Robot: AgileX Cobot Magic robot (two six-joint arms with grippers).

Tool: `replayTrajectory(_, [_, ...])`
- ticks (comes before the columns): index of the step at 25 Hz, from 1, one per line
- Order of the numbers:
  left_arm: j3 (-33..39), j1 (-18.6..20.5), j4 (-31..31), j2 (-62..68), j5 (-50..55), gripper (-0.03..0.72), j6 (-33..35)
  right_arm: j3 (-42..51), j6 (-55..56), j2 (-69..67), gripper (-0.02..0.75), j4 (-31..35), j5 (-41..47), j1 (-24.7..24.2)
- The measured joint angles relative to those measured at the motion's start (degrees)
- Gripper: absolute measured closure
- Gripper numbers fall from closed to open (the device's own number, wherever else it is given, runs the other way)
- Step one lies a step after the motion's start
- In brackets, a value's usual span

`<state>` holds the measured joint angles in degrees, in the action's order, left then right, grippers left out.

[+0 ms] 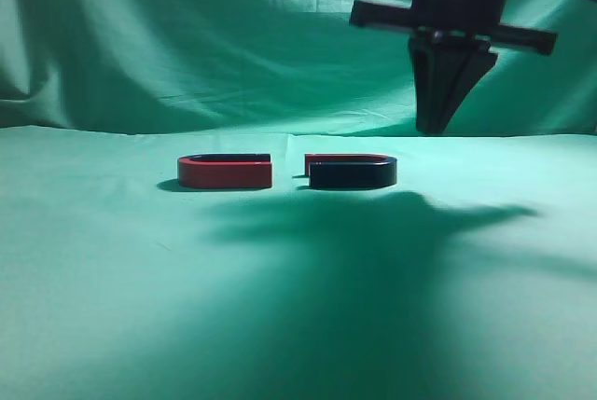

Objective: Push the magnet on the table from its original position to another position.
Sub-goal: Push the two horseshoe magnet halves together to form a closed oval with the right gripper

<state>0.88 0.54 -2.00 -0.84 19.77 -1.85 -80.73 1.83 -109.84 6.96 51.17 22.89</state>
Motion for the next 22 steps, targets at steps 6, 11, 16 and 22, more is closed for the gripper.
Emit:
replayTrajectory(6, [0.0, 0.0, 0.0, 0.0, 0.0, 0.289, 0.0, -7.54, 0.91, -8.27, 0.738, -0.37, 2.31, 0.0])
replayTrajectory(11, [0.0, 0.0, 0.0, 0.0, 0.0, 0.289, 0.0, -10.44, 0.91, -11.25, 0.738, -0.14, 2.41, 0.0])
replayTrajectory(16, [0.0, 0.0, 0.0, 0.0, 0.0, 0.289, 0.0, -12.59, 0.91, -12.8, 0.738, 0.1, 2.56, 1.07])
replayTrajectory(22, [0.0, 0.0, 0.0, 0.0, 0.0, 0.289, 0.0, -12.84, 0.91, -13.23, 0.738, 0.76, 1.43, 3.26])
